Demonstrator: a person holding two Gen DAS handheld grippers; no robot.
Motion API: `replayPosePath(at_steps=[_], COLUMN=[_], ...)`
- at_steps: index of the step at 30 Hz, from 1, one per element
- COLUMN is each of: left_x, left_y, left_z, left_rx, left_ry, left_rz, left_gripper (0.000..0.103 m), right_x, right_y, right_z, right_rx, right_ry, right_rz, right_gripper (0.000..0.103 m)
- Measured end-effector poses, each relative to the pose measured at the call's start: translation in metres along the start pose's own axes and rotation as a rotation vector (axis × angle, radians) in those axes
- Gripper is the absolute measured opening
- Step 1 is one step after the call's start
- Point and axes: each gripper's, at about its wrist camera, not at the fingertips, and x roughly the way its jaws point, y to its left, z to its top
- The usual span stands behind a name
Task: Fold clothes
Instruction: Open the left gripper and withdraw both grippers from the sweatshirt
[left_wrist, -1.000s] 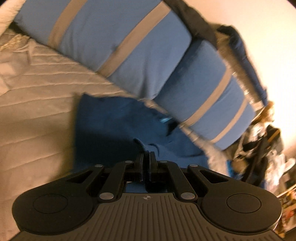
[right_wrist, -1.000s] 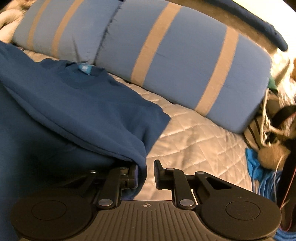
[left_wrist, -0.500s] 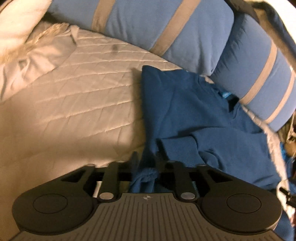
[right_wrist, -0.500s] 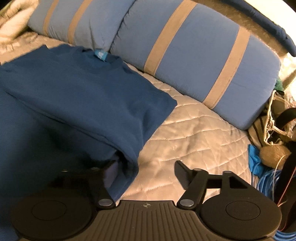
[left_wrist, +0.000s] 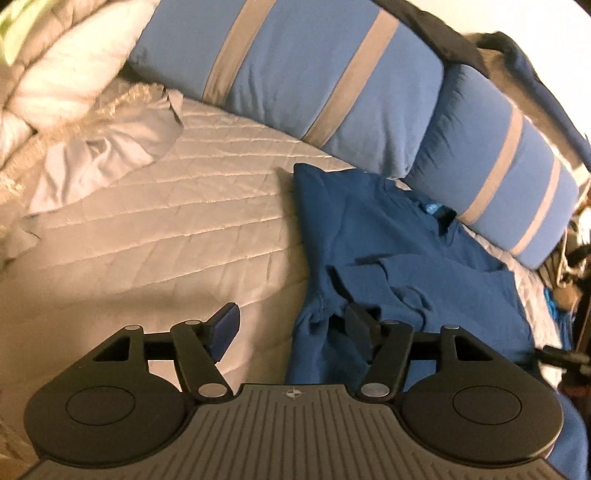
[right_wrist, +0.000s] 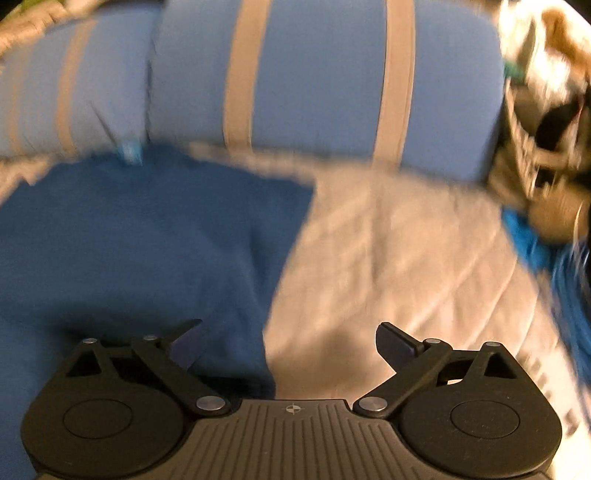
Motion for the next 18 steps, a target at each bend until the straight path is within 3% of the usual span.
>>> replayPosePath(at_steps=[7, 11, 18], left_x=[-0.014, -0.014, -0.033], left_y=[-0.007, -0.005, -0.006], left_z=[-0.019, -0.024, -0.030], left_rx=[0.100, 0.075, 0.020], left_ry=[-0.035, -0.027, -0.088], left_rz=[0.056, 0.056, 0.031], left_gripper=[0.069, 0.069, 0.069], right_x=[-0.034, -0.063, -0.105], right_y=[0.001, 0.002, 0.020], right_z=[-0.002, 0.004, 0.004], right_rx=[-0.017, -0.022, -0.065], right_ry=[-0.092, -0.152, -0.224], right_rz=[-0.061, -0.024, 0.047], right_gripper=[0.103, 0.103, 0.103])
